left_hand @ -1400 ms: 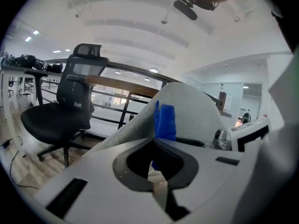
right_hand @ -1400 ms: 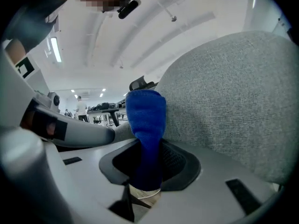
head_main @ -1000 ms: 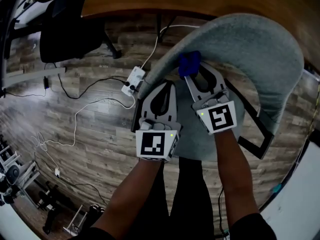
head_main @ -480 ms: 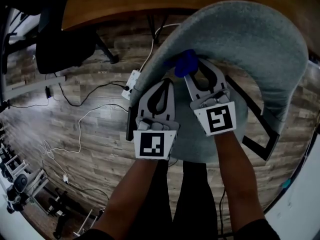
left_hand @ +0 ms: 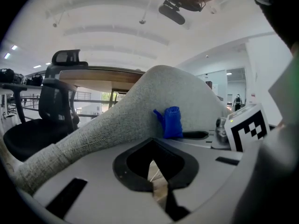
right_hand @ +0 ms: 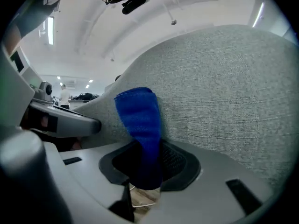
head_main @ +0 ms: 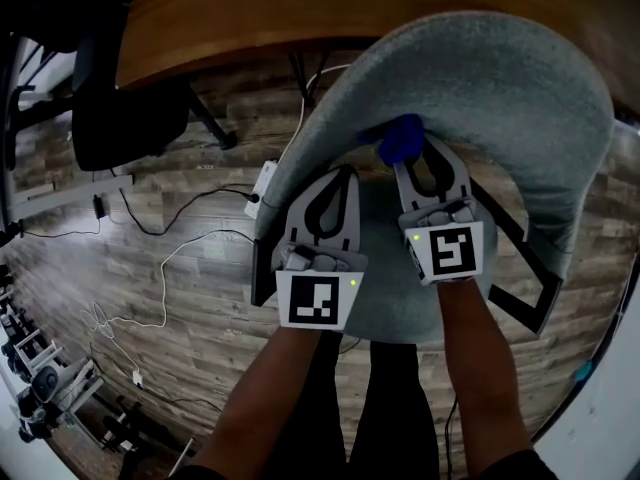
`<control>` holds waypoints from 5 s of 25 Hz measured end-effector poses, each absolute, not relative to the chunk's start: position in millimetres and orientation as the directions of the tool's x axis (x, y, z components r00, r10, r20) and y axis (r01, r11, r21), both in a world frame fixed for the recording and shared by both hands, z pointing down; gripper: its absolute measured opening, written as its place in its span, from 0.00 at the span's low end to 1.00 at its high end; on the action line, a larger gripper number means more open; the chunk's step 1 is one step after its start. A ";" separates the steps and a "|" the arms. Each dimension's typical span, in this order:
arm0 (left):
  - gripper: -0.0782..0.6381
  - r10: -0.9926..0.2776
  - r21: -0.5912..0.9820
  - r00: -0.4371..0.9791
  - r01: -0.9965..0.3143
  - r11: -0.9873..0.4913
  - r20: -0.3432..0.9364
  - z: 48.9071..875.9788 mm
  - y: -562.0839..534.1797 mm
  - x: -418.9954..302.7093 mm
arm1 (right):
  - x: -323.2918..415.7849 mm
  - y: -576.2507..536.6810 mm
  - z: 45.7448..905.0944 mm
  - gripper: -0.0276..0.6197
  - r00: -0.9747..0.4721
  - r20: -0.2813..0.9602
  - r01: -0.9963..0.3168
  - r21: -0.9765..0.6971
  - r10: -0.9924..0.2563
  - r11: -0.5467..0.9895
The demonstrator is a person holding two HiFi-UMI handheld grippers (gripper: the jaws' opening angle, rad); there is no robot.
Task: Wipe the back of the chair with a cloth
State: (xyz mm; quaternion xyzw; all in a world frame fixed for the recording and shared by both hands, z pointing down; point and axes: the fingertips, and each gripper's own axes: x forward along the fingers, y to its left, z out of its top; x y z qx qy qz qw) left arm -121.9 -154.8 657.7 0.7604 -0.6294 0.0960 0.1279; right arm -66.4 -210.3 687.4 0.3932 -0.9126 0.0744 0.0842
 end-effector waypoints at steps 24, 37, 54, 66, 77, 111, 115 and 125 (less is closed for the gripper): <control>0.11 -0.897 0.139 0.325 -0.945 -0.296 0.301 671.8 -180.8 -68.5 | 22.2 -227.6 701.8 0.22 -0.382 0.247 -0.918 0.013 -0.890 0.398; 0.11 -0.841 0.160 0.452 -0.892 -0.423 0.298 670.2 -182.3 -18.8 | 91.8 -214.0 706.9 0.22 -0.180 0.293 -0.983 -0.011 -0.939 0.185; 0.11 -0.735 0.148 0.608 -0.791 -0.593 0.301 675.0 -163.2 50.6 | 177.9 -158.1 707.4 0.23 0.089 0.291 -0.987 -0.101 -0.953 -0.123; 0.11 -0.715 0.134 0.613 -0.783 -0.608 0.336 668.2 -134.1 44.4 | 184.7 -124.5 681.4 0.23 0.074 0.270 -0.990 -0.100 -0.960 -0.104; 0.11 -0.753 0.201 0.552 -0.833 -0.515 0.359 566.0 -101.7 -13.2 | 104.1 -80.9 563.5 0.23 -0.213 0.264 -0.977 -0.050 -0.941 0.207; 0.11 -0.780 0.136 0.616 -0.786 -0.603 0.109 287.3 -39.8 -125.2 | -23.0 -39.5 321.1 0.23 -0.424 0.226 -0.905 -0.074 -0.877 0.418; 0.11 -0.776 0.158 0.622 -0.781 -0.605 0.103 276.8 -25.1 -135.3 | -51.0 -29.2 303.8 0.23 -0.466 0.211 -0.883 -0.046 -0.859 0.468; 0.11 -0.813 0.148 0.571 -0.819 -0.554 0.114 274.0 -6.7 -121.1 | -61.5 -11.0 278.2 0.23 -0.508 0.100 -0.861 -0.012 -0.856 0.509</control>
